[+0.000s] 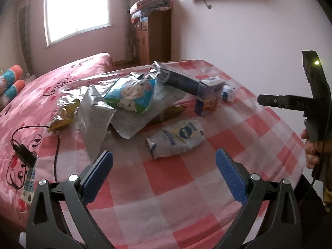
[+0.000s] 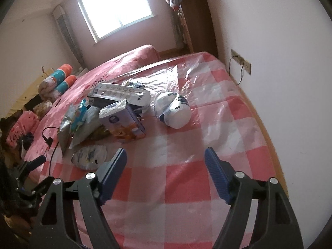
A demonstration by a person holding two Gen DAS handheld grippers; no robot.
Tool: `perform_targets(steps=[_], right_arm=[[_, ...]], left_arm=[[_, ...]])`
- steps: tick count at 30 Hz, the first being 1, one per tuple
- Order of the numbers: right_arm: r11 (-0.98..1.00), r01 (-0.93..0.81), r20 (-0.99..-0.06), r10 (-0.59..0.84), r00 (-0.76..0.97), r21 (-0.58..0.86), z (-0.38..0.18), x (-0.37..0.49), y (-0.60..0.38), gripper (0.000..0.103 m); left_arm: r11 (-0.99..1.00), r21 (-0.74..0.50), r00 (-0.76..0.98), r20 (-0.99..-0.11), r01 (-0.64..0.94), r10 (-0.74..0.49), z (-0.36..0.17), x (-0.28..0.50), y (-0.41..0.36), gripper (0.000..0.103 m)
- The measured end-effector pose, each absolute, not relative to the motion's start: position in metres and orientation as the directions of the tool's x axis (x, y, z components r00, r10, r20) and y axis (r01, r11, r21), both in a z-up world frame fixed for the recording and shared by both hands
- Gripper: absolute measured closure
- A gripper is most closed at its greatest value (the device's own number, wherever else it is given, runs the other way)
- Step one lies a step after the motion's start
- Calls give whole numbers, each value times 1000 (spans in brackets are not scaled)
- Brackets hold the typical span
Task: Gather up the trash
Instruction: 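Grasp the grey paper bag with the left tool while the right tool grasps the Vinda tissue pack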
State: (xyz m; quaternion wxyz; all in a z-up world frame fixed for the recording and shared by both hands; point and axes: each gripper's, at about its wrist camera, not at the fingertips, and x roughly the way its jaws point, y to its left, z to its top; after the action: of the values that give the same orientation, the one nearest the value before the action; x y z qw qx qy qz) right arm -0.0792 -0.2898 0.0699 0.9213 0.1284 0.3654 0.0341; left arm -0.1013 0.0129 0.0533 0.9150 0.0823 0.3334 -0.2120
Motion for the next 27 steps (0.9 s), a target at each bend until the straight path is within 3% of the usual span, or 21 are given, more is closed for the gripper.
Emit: perform_targets(steps=[5, 14, 27], right_arm=[[954, -31, -651, 227, 724, 299, 73, -66, -283, 26], [949, -119, -629, 284, 723, 292, 77, -51, -248, 11], [967, -166, -649, 252, 718, 192, 68, -19, -207, 10]], left_arm=[[904, -24, 677, -655, 427, -337, 51, -92, 19, 4], [947, 0, 708, -664, 320, -240, 54, -70, 49, 4], [904, -414, 643, -665, 106, -380, 58, 16, 113, 4]])
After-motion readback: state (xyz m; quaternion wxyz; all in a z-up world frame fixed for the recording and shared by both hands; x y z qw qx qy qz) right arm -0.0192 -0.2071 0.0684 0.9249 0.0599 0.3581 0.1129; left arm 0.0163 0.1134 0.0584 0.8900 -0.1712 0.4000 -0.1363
